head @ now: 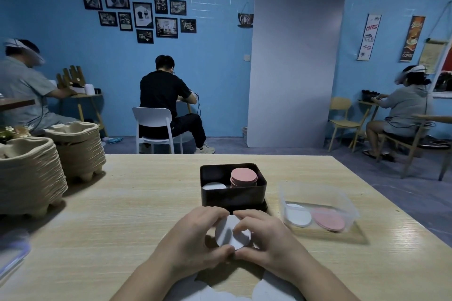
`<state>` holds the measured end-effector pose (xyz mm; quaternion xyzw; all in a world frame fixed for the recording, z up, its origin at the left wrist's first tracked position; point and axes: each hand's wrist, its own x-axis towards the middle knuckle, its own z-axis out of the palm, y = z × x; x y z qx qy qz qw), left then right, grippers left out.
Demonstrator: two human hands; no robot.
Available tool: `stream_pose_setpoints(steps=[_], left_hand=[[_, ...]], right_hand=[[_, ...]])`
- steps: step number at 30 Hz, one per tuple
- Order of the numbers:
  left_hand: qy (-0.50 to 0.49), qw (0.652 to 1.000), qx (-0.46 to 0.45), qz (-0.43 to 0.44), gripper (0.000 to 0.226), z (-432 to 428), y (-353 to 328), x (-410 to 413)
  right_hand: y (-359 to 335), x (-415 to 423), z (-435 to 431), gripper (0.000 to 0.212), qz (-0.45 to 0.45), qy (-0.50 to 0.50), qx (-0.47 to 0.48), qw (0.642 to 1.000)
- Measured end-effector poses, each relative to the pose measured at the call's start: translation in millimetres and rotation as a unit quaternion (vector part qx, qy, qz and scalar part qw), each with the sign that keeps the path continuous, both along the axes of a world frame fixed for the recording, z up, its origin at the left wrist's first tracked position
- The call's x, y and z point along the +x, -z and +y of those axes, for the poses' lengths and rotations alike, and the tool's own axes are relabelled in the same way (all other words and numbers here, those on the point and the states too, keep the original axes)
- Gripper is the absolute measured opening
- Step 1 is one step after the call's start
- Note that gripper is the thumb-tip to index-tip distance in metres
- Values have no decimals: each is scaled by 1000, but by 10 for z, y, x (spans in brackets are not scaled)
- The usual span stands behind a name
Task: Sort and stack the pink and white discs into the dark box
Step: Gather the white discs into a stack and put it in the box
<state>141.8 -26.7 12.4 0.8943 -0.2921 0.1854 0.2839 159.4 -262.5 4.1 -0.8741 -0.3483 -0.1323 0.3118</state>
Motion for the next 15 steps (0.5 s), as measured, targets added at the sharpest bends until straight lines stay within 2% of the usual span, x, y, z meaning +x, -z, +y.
stream_pose_setpoints(steps=[4, 8, 15], left_hand=[[-9, 1000, -26, 2, 64, 131, 23, -2], [-3, 999, -33, 10, 53, 195, 36, -16], [-13, 999, -43, -2, 41, 144, 107, 23]], right_hand=[[-7, -6, -14, 33, 7, 5, 33, 999], [-57, -43, -14, 30, 13, 6, 67, 998], [-68, -62, 9, 32, 18, 5, 74, 997]])
